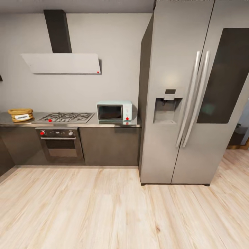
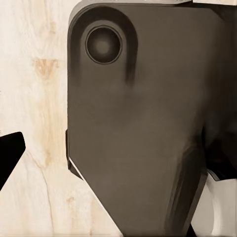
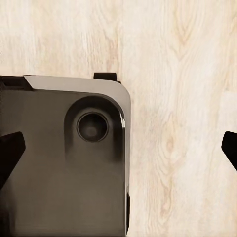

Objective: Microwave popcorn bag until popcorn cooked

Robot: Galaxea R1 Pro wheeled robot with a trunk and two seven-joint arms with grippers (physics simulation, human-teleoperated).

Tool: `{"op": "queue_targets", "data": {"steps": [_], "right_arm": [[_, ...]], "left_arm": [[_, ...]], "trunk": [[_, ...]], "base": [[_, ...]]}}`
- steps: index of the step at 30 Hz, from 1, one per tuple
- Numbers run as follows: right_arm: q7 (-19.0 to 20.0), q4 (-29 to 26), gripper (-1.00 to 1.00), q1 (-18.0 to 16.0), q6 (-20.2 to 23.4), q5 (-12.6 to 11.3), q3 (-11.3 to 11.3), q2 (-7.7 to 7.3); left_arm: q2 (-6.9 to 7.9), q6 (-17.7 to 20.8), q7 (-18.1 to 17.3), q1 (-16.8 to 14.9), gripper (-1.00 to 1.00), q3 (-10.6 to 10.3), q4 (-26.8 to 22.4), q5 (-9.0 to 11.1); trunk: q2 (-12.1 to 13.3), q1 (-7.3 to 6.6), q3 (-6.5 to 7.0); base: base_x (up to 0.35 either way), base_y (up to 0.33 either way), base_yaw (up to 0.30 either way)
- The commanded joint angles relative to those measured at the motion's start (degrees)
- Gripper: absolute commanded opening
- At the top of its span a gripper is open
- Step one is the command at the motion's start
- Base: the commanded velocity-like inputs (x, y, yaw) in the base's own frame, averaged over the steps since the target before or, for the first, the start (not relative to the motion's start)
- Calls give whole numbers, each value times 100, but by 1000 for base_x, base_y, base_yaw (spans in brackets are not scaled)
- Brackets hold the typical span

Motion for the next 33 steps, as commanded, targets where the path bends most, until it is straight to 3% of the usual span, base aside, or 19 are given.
{"op": "queue_targets", "data": {"steps": [1,8,33], "right_arm": [[2,6,100,-4,-20,1,3,-2],[-6,6,100,-3,-20,1,2,-1],[-7,6,100,-4,-20,1,5,-1]], "left_arm": [[0,1,2,2,100,42,-12,-3],[-1,1,2,2,100,40,-12,-3],[2,9,2,2,100,48,-12,-3]], "trunk": [[38,-23,13],[319,-176,136],[1322,-725,535]], "base": [[0,0,1],[0,0,80],[2,0,235]]}}
